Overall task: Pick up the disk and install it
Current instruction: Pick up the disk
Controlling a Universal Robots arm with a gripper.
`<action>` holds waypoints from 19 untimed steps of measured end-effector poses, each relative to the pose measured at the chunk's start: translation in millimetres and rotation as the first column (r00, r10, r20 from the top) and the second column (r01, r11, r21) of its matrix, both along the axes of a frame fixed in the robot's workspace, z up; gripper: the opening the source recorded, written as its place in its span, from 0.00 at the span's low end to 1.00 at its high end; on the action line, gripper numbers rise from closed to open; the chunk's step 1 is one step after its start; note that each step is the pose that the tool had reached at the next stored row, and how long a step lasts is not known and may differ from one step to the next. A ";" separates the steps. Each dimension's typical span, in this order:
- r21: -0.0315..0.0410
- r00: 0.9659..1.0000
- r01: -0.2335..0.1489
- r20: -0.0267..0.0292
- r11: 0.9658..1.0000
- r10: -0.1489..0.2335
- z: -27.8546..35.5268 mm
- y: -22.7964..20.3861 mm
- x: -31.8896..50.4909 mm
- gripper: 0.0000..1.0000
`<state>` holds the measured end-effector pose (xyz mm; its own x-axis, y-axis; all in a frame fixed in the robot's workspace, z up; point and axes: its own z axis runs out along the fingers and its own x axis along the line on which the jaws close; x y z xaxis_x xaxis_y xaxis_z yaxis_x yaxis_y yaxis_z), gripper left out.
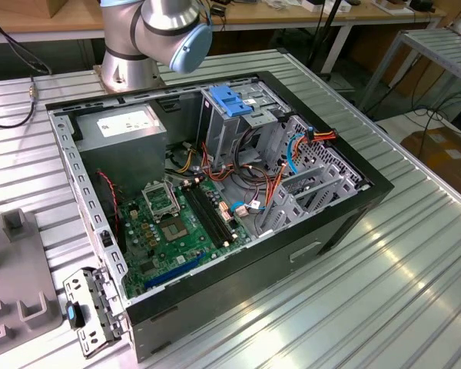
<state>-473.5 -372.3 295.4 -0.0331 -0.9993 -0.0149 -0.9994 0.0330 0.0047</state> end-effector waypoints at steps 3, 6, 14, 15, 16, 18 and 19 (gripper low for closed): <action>-0.001 1.000 -0.009 0.001 1.000 0.009 -0.1 0.0 -0.1 0.50; -0.001 1.000 -0.015 0.001 1.000 0.015 -0.1 0.0 -0.2 0.50; -0.001 1.000 -0.015 0.001 1.000 0.015 -0.1 0.0 0.1 0.50; -0.001 1.000 -0.015 0.001 1.000 0.015 -0.1 0.0 0.1 0.50; -0.001 1.000 -0.015 0.001 1.000 0.015 -0.1 0.0 0.1 0.50; -0.001 1.000 -0.015 0.001 1.000 0.015 -0.1 0.0 0.1 0.48; -0.001 1.000 -0.015 0.001 1.000 0.015 -0.1 0.0 0.2 0.48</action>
<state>-473.3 -372.2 295.3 -0.0176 -0.9997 -0.0140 -0.9998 0.0176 0.0040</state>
